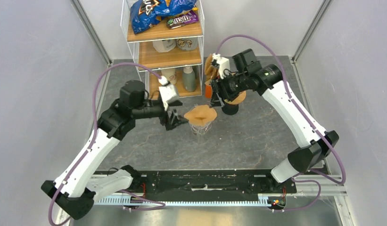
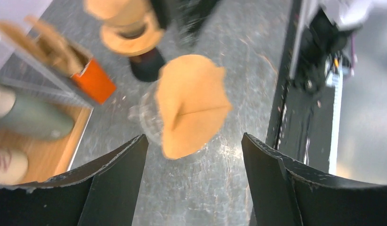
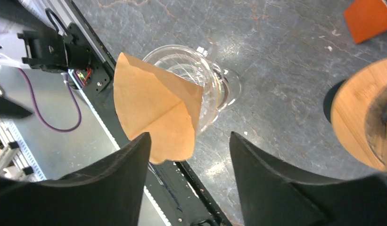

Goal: Place the coffee filter in the dripper

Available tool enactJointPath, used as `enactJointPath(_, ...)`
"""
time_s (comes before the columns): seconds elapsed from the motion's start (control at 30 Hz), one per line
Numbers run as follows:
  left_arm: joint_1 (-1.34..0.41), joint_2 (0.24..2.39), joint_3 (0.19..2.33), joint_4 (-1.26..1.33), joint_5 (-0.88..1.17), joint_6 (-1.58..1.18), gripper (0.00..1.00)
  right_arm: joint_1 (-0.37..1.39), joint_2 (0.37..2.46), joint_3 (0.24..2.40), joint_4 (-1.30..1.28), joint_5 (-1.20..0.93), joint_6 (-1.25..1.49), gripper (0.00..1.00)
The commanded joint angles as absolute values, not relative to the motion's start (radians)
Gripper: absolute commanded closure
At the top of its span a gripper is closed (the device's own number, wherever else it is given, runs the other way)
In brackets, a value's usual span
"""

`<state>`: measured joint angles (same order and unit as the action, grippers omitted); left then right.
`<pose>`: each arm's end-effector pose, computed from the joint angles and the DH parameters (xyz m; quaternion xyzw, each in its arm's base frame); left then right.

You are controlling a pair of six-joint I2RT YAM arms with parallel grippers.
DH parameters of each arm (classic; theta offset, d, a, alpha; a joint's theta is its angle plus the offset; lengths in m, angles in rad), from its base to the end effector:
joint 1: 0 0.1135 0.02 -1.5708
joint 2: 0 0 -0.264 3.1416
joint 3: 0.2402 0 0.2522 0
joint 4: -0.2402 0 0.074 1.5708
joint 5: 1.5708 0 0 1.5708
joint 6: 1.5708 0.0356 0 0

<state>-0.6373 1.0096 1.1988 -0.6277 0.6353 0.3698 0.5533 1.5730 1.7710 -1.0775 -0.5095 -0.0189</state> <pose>0.1496 -0.1370 0.3984 0.5336 0.6214 -0.3292 0.4698 0.2597 0.1808 0.4036 -0.3389 0.8494 0.3153 0.2536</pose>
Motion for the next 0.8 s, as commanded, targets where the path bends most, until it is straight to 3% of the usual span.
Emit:
enactJointPath(0.0,-0.484,1.001,1.200,-0.526,0.665,-0.020,0.18,0.462,1.501,1.785,-1.114,-0.583,-0.001,0.26)
enactJointPath(0.3,-0.451,1.081,1.131,-0.529,0.687,-0.097,0.18,0.435,1.494,1.613,-1.063,-0.718,0.034,0.19)
enactJointPath(0.77,-0.457,1.235,1.141,-0.424,0.638,-0.172,0.20,0.451,1.588,1.620,-1.020,-0.683,0.031,0.18)
